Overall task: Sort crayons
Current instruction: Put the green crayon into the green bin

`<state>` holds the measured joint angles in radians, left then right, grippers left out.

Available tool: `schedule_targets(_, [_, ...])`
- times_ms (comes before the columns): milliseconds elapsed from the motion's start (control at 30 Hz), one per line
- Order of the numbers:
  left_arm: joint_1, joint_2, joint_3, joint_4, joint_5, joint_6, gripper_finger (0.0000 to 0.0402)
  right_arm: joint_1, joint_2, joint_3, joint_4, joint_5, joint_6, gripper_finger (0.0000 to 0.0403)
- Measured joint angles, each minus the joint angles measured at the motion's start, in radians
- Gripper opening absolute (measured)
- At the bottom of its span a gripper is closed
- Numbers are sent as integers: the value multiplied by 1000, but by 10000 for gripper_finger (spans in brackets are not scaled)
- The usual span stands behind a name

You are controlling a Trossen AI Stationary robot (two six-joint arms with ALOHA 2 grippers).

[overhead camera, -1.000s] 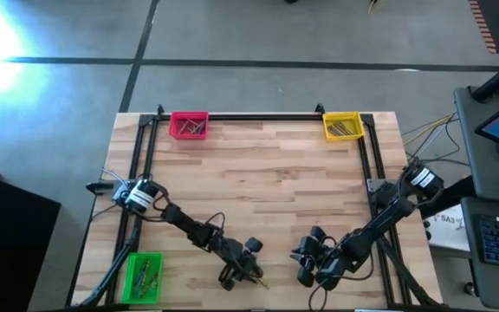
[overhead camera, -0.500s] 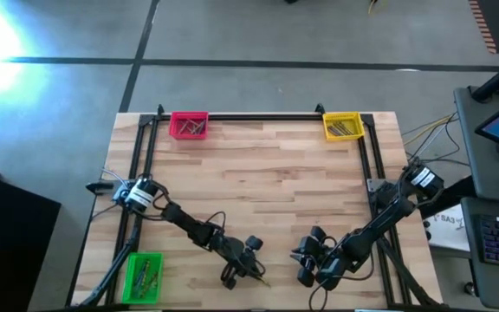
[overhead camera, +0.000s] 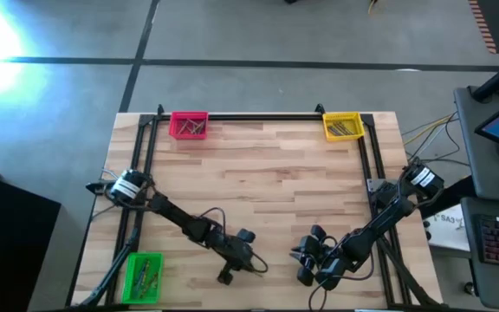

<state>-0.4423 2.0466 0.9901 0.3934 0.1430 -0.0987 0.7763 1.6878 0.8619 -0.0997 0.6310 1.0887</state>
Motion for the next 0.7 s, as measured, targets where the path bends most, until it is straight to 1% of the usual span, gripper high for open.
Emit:
schedule_targets(133, [-8, -85, 0, -211, -47, -83, 9, 0, 0, 0, 0, 26, 1, 66])
schedule_targets(233, [-31, -156, -3, -365, -126, -133, 9, 0, 0, 0, 1, 27, 1, 66])
schedule_targets(333, [-68, -225, -22, -460, -180, -167, 9, 0, 0, 0, 2, 28, 2, 66])
schedule_targets(467, [-121, -329, -73, -528, -199, -228, 9, 0, 0, 0, 5, 28, 11, 66])
schedule_targets(533, [-153, -384, -101, -583, -209, -282, 9, 0, 0, 0, 7, 35, 10, 66])
schedule_targets(700, [-248, -531, -152, -775, -230, -498, 9, -1, 2, 0, 8, 51, 19, 66])
